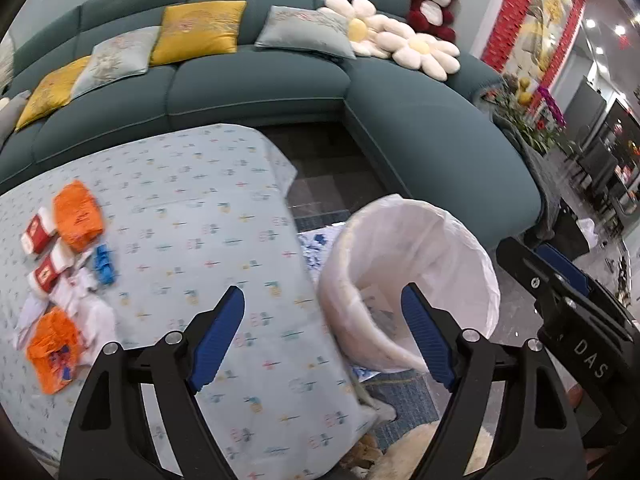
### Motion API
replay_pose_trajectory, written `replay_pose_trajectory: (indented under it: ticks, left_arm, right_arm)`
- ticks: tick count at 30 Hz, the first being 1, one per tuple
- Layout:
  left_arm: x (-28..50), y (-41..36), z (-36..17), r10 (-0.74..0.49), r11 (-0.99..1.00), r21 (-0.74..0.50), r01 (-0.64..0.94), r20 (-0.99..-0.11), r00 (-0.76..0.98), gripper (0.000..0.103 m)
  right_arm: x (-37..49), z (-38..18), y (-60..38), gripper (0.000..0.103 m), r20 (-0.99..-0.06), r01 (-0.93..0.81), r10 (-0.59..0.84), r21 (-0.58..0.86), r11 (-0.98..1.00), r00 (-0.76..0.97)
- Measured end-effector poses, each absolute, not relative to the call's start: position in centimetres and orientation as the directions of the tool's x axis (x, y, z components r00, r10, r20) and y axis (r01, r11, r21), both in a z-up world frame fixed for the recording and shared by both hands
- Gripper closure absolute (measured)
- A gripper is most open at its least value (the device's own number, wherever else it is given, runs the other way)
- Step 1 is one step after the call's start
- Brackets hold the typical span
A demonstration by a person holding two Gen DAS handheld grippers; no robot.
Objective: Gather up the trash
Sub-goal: 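Move both open tools back over the table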
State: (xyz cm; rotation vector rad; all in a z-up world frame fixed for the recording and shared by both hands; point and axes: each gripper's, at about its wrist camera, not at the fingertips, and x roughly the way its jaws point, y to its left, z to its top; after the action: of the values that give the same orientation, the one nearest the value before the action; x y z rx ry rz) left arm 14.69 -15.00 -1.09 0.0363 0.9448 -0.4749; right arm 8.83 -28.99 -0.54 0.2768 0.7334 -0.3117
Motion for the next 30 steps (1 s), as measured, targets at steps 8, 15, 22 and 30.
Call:
replay_pose_trajectory:
  ticks: [8, 15, 22, 30]
  left_arm:
    - [13.2, -8.6, -0.2, -0.322, 0.934, -0.164, 0.317, -0.770, 0.550, 0.017]
    - [12.1, -2.1, -1.1, -0.248, 0.966, -0.159, 0.203, -0.786, 0.566, 0.016]
    - [10.4, 3.9, -2.1, -0.189, 0.982, -0.151, 0.113, -0.792, 0.580, 0.016]
    - [8.9, 10.7, -4.0, -0.139, 0.985, -0.174, -0.006, -0.807, 0.574, 0.016]
  right_arm:
    - [8.5, 0.0, -23.8, 0.043, -0.696, 0.301, -0.132, 0.127, 0.945, 0.706]
    - [8.0, -0.6, -18.1, 0.043, -0.713, 0.220, -0.074, 0.114, 0.969, 0.697]
    - [7.4, -1.2, -12.9, 0.043, -0.731, 0.147, -0.024, 0.105, 0.984, 0.682]
    - [7.0, -2.3, -7.7, 0.043, -0.753, 0.080, 0.000, 0.070, 0.994, 0.658]
